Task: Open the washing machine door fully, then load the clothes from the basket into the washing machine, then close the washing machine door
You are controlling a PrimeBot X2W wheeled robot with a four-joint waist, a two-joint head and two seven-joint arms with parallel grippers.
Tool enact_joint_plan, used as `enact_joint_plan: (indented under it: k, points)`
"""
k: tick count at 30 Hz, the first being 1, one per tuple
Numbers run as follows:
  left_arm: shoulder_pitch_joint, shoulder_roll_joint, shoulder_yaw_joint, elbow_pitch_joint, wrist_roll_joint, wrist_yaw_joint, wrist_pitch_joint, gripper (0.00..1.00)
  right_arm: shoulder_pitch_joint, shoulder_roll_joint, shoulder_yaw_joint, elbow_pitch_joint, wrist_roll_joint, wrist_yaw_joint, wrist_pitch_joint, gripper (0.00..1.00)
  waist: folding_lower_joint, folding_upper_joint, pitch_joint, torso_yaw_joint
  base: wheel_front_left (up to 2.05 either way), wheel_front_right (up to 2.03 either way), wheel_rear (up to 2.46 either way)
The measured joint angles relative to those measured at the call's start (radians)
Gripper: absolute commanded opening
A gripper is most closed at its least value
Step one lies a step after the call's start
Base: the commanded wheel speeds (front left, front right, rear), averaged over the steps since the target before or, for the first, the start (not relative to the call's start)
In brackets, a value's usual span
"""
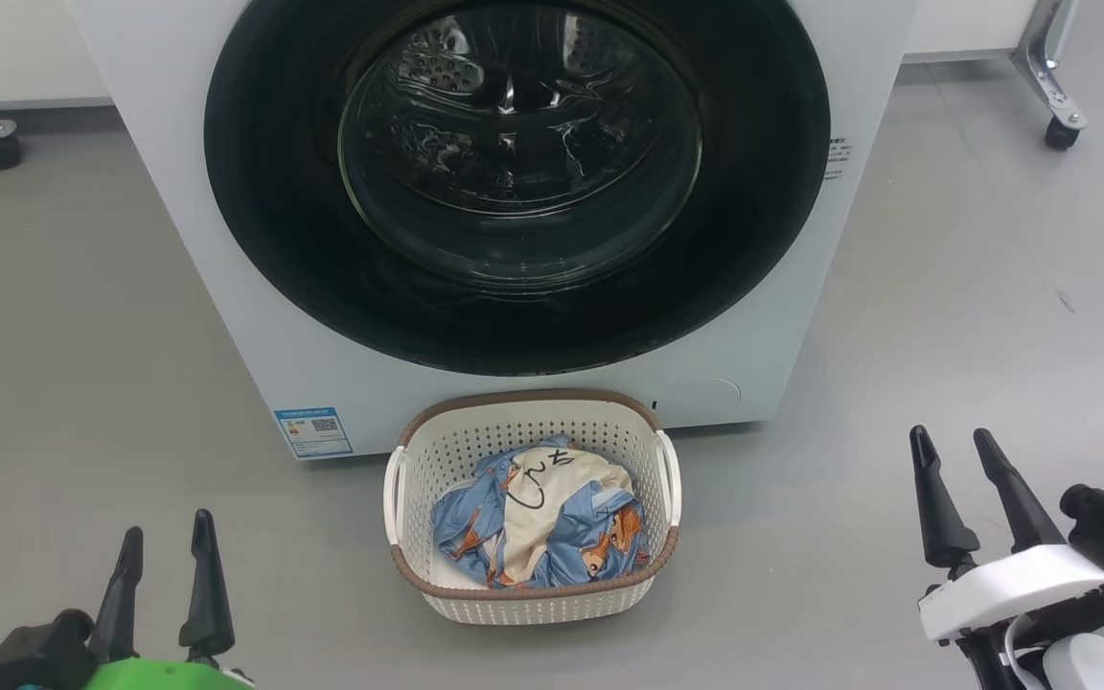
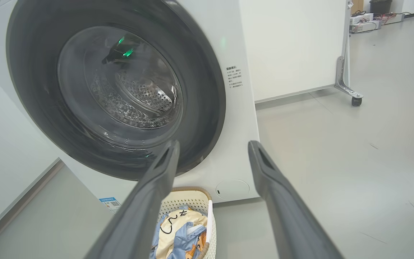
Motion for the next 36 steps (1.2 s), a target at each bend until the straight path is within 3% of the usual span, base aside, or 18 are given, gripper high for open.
enact_joint_plan:
  k: [12, 36]
  points:
    - [0.006, -0.001, -0.003, -0.017, 0.185, -0.003, -0.035, 1.00, 0.000, 0.000, 0.013, 0.021, -0.178, 0.000, -0.036, 1.00, 0.0000, 0.0000, 0.002, 0.003, 0.00, 0.00, 0.00]
    - [0.014, -0.009, 0.002, -0.016, 0.206, -0.003, -0.038, 1.00, 0.003, 0.022, -0.007, 0.058, -0.203, 0.000, -0.039, 1.00, 0.0000, 0.0000, 0.003, 0.003, 0.00, 0.00, 0.00]
